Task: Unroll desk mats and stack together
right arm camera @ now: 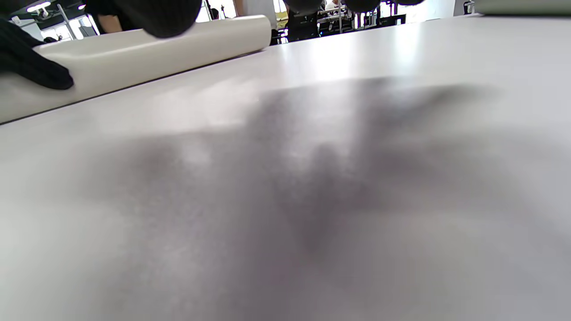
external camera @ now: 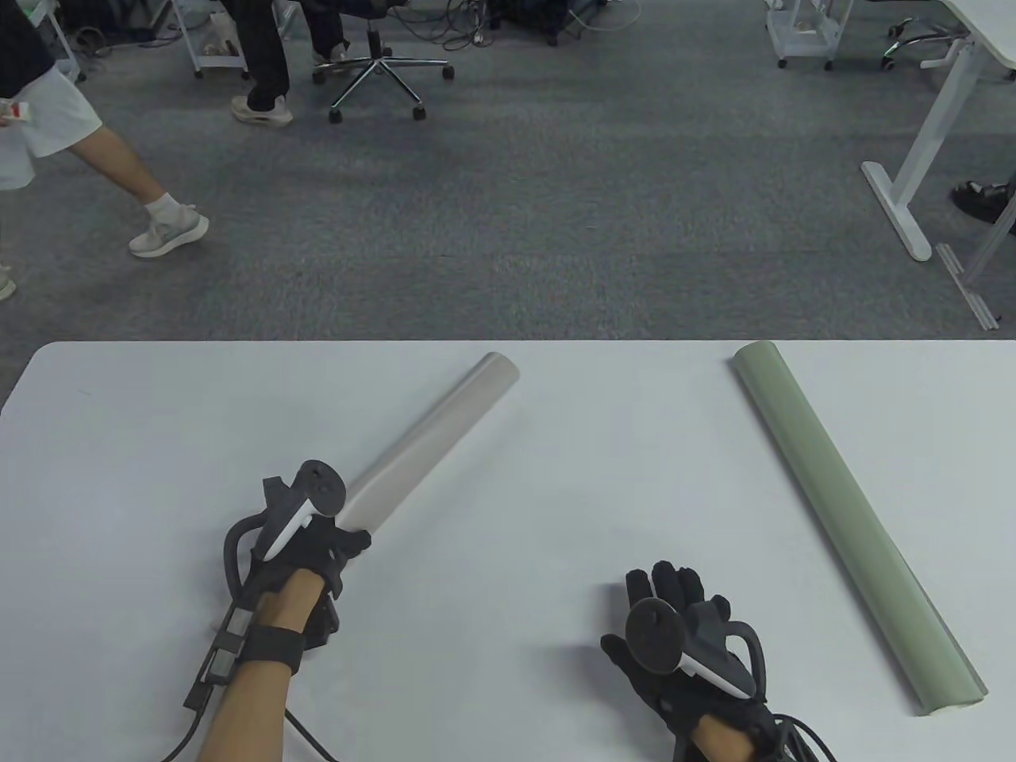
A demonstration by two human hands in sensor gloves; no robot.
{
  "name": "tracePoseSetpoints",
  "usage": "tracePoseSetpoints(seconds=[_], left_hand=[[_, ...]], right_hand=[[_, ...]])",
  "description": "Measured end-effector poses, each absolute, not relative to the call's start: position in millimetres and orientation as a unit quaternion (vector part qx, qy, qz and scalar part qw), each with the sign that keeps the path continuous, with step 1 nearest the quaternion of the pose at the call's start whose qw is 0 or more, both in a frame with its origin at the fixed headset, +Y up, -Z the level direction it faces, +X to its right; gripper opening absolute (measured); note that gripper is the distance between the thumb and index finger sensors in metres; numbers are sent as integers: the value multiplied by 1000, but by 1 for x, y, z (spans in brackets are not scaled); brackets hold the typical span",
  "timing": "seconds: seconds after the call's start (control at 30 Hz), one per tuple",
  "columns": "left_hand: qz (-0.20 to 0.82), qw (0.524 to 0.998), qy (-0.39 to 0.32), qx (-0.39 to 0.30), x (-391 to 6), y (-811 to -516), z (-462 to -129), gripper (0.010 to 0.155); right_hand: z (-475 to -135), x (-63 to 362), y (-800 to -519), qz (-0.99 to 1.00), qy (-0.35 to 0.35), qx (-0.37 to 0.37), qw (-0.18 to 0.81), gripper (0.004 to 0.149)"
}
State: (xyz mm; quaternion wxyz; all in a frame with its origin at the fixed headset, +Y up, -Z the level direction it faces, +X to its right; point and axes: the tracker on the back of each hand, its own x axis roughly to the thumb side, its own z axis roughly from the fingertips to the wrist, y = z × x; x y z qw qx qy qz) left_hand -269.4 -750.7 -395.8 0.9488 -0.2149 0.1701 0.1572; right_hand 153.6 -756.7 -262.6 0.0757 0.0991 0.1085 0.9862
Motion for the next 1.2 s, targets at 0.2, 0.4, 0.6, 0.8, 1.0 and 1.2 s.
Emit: tracePoseSetpoints(seconds=[0.2,0.4,0.6,0.8,1.0,1.2], left_hand=[[338,885,152,-283,-261,-753,-386,85],[525,779,65,-337,-222,-753,-367,85],[622,697,20,-357,-179,-767,-348,86],[686,638,-17,-350,-141,-781,-331,87],[715,609,-16,-344,-125,-795,-320,86],[725,601,-25,-336,-124,-803,-321,86]], right_hand=[[-260,159,-743,985,60,106,123,84],[-257,154,-729,968,22,132,212,84],[-256,138,-725,947,45,148,281,85],[-259,121,-732,900,158,149,377,95],[-267,107,-734,874,236,152,397,101],[-274,101,-746,834,225,100,494,96]])
